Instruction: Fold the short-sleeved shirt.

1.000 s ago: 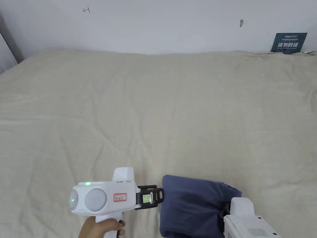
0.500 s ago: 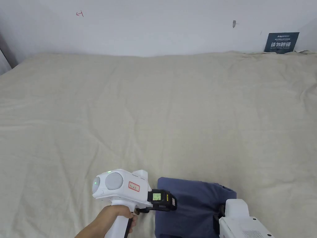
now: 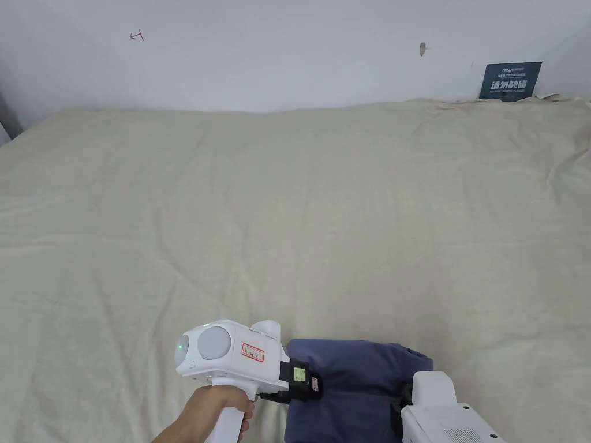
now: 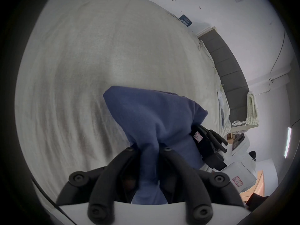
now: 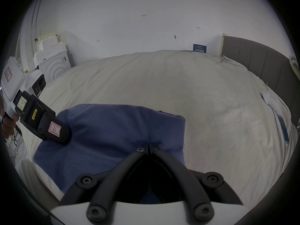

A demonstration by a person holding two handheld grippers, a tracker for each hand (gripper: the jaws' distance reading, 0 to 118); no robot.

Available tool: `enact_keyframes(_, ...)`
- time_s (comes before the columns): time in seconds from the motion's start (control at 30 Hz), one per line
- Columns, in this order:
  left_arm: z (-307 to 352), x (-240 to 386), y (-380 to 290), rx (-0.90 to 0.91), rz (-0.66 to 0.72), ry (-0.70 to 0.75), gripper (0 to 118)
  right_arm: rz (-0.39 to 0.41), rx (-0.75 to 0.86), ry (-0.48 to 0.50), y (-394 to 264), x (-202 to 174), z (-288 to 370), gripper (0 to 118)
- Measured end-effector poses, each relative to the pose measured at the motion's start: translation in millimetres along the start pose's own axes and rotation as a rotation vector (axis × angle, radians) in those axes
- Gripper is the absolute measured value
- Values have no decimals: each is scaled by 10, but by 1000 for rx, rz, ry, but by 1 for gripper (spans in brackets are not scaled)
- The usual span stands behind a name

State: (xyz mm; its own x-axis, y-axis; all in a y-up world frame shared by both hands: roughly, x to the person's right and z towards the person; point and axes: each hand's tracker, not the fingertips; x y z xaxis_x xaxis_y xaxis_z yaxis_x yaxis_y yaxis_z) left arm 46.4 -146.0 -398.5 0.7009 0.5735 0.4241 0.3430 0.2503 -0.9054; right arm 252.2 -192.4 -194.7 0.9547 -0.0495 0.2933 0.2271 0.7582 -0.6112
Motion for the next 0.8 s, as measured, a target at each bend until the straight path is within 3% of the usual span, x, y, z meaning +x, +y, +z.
enact_keyframes(0.27,153,140,-51,35,-78,31,12,1,5,7,99,25,113,0)
enact_keyframes(0.4,318,128,-2,60,-103,41,12,8,110,24,311,34,420,0)
enact_keyframes(0.57,667,-38,90,74,-148,116,12,16,237,32,664,91,769,0)
enact_keyframes(0.8,1387,-571,242,137,-147,350,12,46,333,33,977,99,1038,0)
